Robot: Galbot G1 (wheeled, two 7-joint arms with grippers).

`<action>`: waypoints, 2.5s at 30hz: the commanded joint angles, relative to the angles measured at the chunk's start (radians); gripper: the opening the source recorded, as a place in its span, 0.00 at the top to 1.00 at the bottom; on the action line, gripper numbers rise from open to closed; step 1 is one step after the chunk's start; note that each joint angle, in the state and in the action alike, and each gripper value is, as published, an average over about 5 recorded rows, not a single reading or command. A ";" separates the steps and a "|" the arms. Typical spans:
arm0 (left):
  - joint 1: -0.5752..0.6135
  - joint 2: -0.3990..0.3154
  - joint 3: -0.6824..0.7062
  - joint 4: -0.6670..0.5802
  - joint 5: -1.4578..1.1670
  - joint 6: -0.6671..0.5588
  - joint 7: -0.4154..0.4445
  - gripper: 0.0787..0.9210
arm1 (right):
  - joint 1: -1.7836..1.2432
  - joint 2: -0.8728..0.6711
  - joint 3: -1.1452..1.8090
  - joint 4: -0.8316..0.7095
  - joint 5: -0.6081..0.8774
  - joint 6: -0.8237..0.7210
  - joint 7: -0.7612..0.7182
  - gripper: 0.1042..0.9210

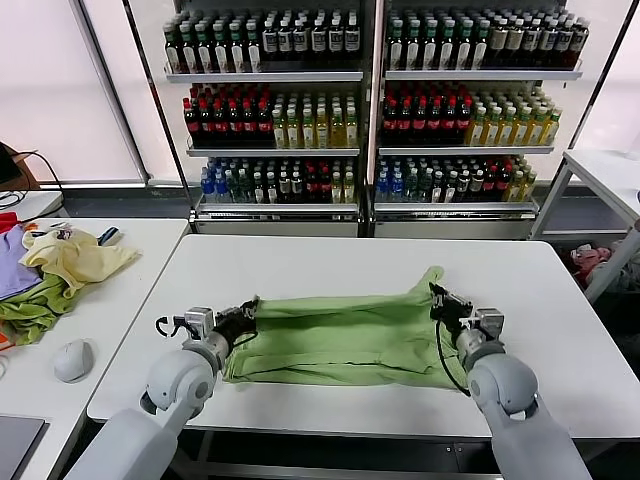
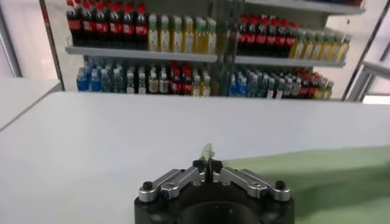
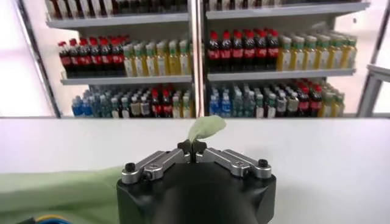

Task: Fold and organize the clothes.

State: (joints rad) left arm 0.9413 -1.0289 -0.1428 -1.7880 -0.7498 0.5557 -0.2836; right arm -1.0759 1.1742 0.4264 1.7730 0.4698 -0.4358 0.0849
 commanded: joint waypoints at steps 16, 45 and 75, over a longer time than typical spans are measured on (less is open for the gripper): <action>0.217 -0.084 -0.091 -0.230 0.291 -0.079 -0.046 0.52 | -0.154 -0.006 0.022 0.114 -0.070 0.003 0.013 0.59; 0.281 -0.306 -0.123 -0.064 0.405 -0.173 -0.146 0.12 | -0.368 0.043 0.098 0.246 -0.091 0.050 0.028 0.12; 0.220 -0.312 -0.109 0.090 0.397 -0.164 -0.155 0.48 | -0.357 0.054 0.093 0.248 -0.099 0.051 0.027 0.12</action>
State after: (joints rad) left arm 1.1707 -1.3388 -0.2491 -1.7400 -0.3329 0.3959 -0.4382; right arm -1.4289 1.2269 0.5188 2.0182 0.3704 -0.3847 0.1124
